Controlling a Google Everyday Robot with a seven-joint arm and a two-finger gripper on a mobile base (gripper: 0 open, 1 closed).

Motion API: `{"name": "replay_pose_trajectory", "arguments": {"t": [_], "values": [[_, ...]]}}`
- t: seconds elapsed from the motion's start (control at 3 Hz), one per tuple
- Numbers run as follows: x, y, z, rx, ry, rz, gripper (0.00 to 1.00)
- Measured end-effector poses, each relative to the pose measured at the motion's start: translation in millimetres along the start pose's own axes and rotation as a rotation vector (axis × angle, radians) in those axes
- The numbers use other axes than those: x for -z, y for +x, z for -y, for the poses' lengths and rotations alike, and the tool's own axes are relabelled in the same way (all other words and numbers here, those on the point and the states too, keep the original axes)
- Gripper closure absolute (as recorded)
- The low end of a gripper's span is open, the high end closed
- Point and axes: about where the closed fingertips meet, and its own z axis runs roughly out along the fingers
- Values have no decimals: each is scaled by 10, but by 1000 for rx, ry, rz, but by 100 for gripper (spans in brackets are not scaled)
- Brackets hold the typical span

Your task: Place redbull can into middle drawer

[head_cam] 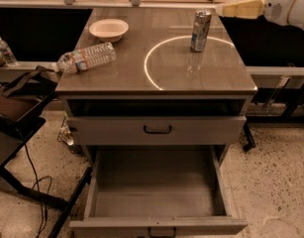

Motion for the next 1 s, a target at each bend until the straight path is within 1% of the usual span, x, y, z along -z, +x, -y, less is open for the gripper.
{"name": "replay_pose_trajectory", "arguments": {"t": [0.33, 0.67, 1.0], "values": [[-605, 312, 88, -99, -71, -95, 0], [-857, 517, 120, -148, -96, -142, 0], [-1074, 905, 99, -236, -104, -122, 0]]}}
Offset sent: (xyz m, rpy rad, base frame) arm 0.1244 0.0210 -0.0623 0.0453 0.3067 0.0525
